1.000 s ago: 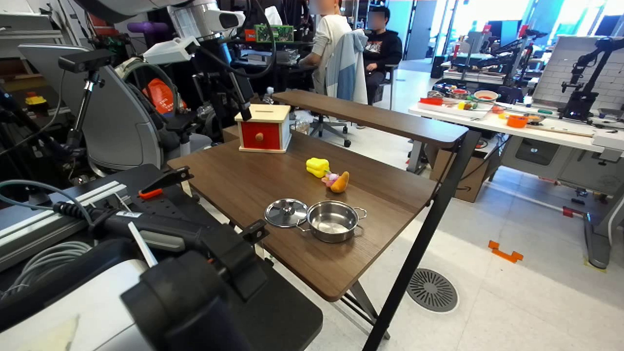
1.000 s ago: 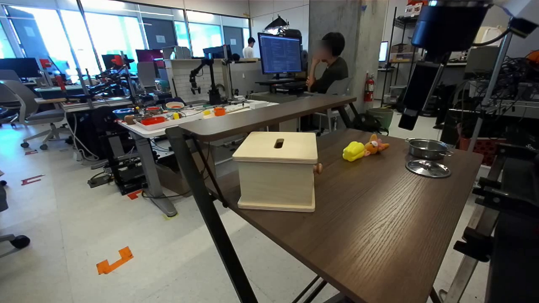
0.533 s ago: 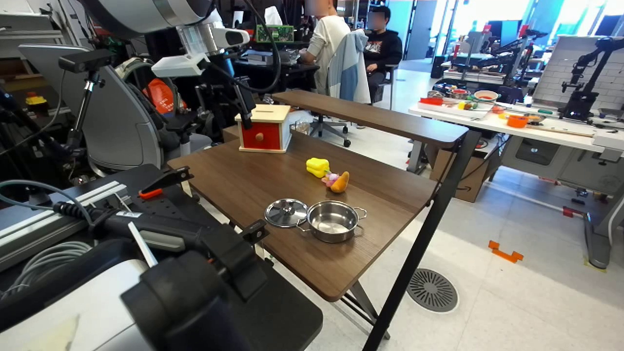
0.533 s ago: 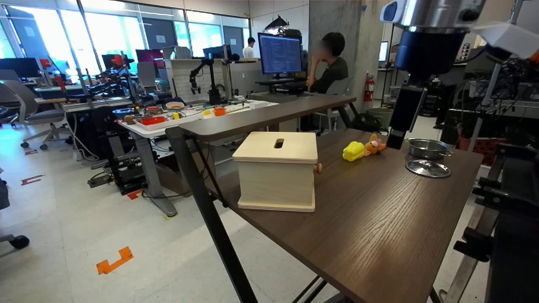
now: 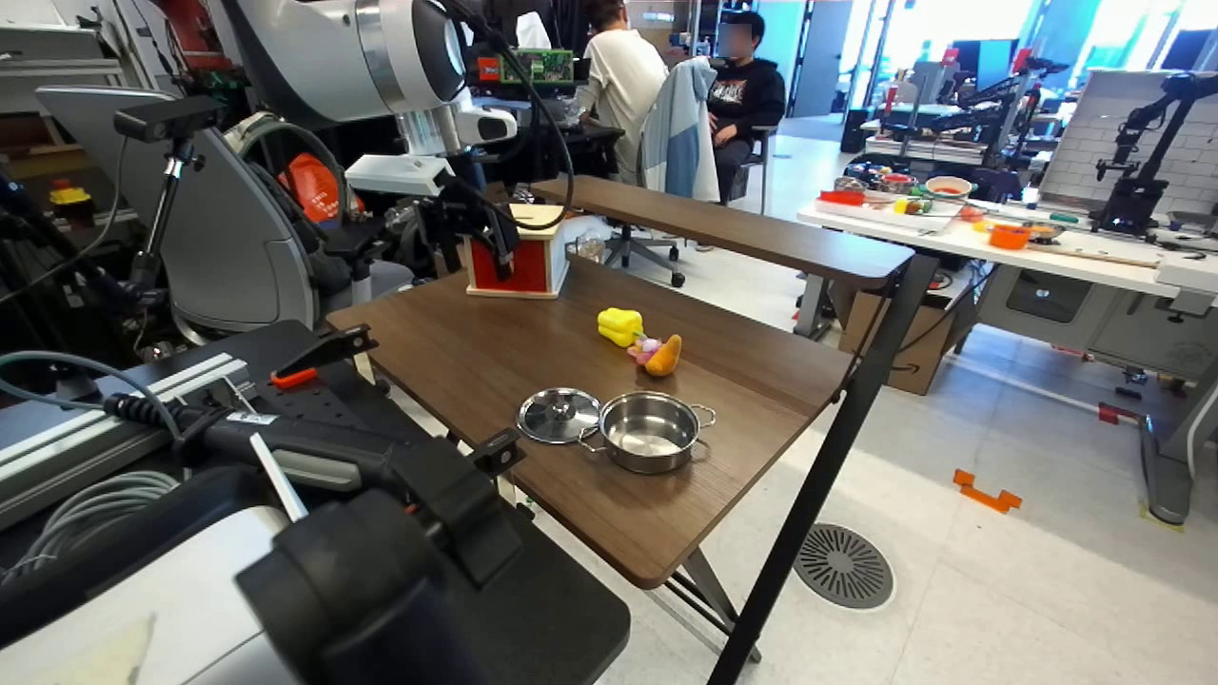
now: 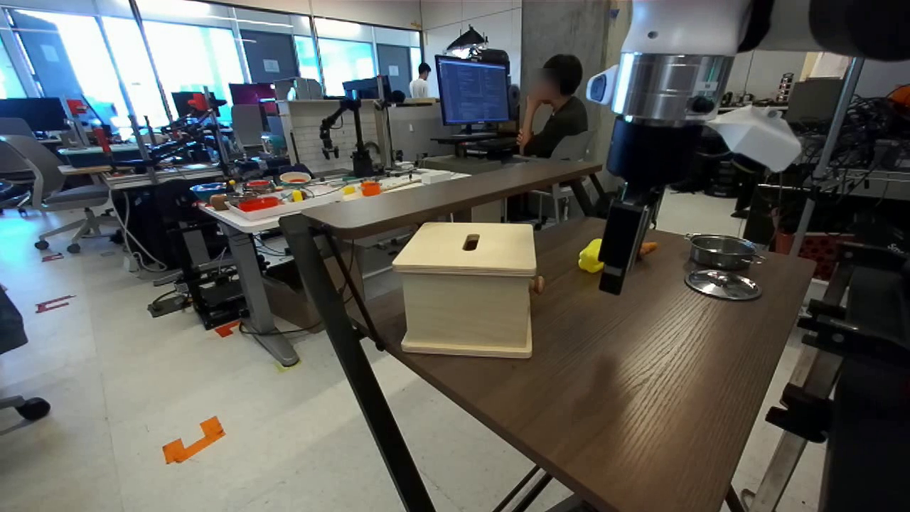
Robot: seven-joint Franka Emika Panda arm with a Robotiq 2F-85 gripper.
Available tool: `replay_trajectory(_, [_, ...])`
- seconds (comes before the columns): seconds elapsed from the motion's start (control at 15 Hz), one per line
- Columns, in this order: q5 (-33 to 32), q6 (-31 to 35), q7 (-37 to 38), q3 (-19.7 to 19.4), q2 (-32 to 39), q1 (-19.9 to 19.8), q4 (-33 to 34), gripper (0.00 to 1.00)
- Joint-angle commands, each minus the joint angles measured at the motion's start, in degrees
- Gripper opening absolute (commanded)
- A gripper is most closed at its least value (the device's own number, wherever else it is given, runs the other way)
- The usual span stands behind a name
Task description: Open the drawer
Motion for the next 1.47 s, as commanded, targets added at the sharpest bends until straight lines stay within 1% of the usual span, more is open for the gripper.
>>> replay_trajectory(0.0, [-1.7, 2.0, 0.2, -0.9, 4.2, 1.6, 4.7, 1.0])
replay_trajectory(0.13, [-2.1, 1.9, -0.1, -1.3, 5.9, 2.5, 6.9, 1.0])
replay_trajectory(0.2, [4.8, 3.9, -5.0, -7.2, 5.3, 8.9, 7.0, 1.0])
replay_trajectory(0.33, [7.5, 4.8, -8.1, -10.2, 6.4, 11.9, 8.7, 1.0])
replay_trajectory(0.6, [14.4, 7.0, -18.6, -13.3, 8.2, 16.2, 9.9, 1.0])
replay_trajectory(0.8, [17.8, 6.9, -23.5, -13.8, 8.6, 17.3, 10.4, 1.0])
replay_trajectory(0.93, [19.0, 7.2, -25.2, -14.5, 8.7, 17.9, 10.7, 1.0])
replay_trajectory(1.13, [19.1, 7.0, -26.9, -16.3, 8.6, 18.7, 11.2, 1.0])
replay_trajectory(1.4, [19.1, 6.9, -28.9, -17.2, 9.4, 18.4, 12.0, 1.0])
